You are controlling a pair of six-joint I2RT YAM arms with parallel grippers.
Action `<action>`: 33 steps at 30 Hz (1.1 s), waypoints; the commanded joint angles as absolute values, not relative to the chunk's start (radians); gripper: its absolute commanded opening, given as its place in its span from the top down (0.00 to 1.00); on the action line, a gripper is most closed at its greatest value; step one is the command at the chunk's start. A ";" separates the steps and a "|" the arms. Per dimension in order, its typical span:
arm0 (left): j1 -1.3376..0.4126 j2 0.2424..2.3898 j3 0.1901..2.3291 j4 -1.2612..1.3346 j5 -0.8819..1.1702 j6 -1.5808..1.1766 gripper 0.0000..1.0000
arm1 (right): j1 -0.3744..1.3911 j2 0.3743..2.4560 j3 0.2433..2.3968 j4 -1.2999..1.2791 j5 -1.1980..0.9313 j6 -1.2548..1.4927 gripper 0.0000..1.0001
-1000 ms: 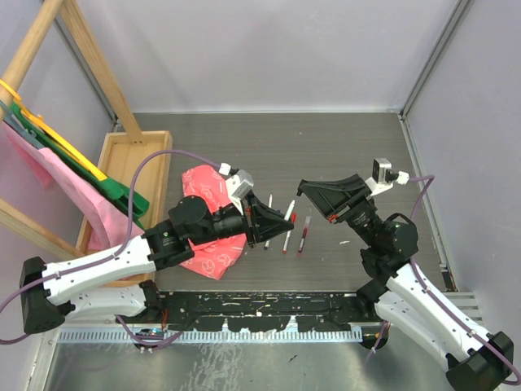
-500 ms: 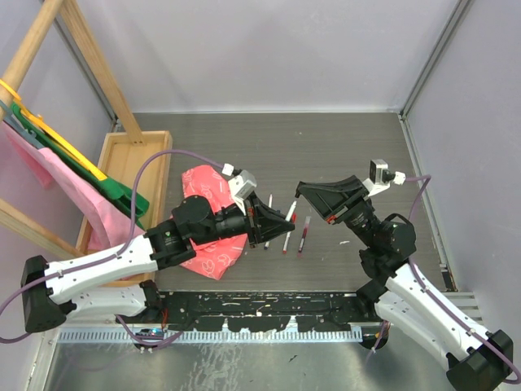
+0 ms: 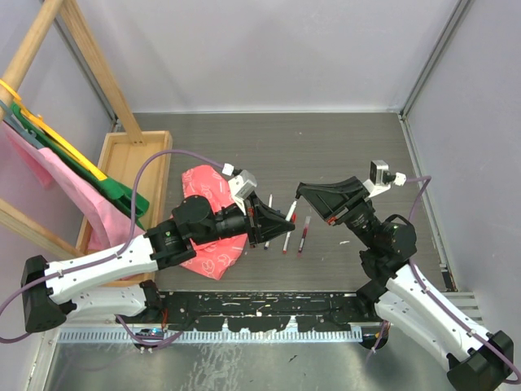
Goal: Insert the pens into the pen caps
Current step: Insert the pen cap onto the pen.
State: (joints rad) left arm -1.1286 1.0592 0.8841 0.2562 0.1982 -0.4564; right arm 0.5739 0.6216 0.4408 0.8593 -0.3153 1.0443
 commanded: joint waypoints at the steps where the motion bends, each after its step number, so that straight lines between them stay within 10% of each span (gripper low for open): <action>1: -1.132 1.042 0.926 0.292 0.191 -0.451 1.00 | 0.580 0.611 0.441 0.902 -0.305 1.045 1.00; 33: -1.132 1.047 0.923 0.312 0.169 -0.457 1.00 | 0.595 0.613 0.416 0.899 -0.310 1.039 1.00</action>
State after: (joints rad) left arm -1.1286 1.0588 0.8841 0.2554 0.1864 -0.4568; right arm 0.5873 0.6216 0.4126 0.8593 -0.3149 1.0454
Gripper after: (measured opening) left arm 0.103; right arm 0.208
